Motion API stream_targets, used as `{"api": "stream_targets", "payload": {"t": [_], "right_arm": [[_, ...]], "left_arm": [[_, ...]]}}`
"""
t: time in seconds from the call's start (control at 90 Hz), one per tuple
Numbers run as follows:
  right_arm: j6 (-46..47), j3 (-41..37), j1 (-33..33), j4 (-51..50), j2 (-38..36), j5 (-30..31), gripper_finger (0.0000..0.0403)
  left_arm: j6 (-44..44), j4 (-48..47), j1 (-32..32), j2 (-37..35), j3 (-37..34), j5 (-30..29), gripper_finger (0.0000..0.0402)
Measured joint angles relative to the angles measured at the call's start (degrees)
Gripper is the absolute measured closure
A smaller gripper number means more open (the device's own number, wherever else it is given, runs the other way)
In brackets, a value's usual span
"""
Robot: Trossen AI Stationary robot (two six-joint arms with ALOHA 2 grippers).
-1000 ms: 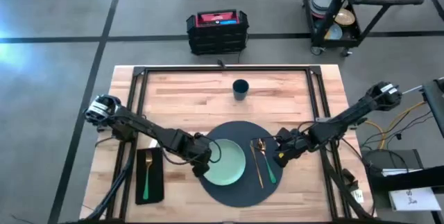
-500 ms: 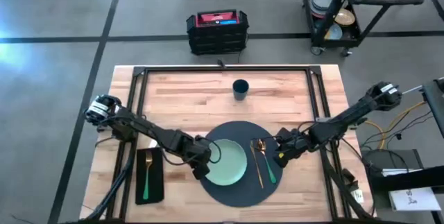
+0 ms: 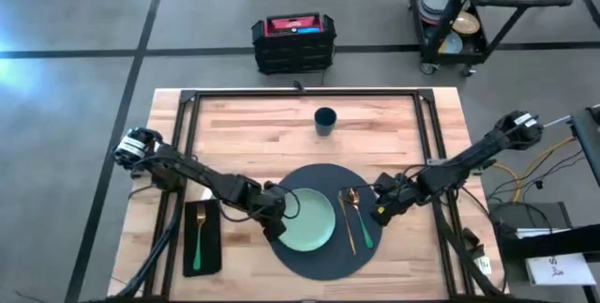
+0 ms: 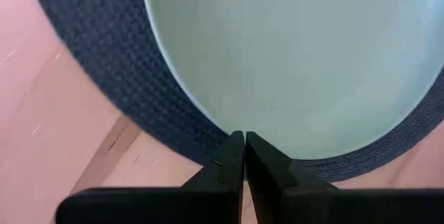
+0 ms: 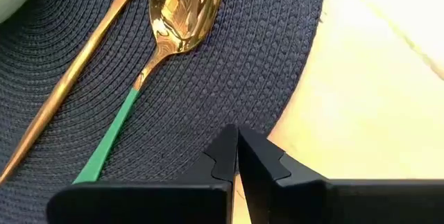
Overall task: Set table place
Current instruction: Adjust the green plate
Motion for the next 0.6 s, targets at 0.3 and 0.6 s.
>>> {"api": "stream_targets", "payload": {"t": [0.3, 0.6], "right_arm": [[0.0, 0.0, 0.0, 0.0, 0.0, -0.1, 0.0403], [-0.1, 0.0, 0.0, -0.1, 0.0, -0.6, 0.0403]], "left_arm": [[-0.1, 0.0, -0.1, 0.9, -0.3, 0.1, 0.0402], [-0.1, -0.1, -0.1, 2.2, -0.3, 0.5, 0.0402]]}}
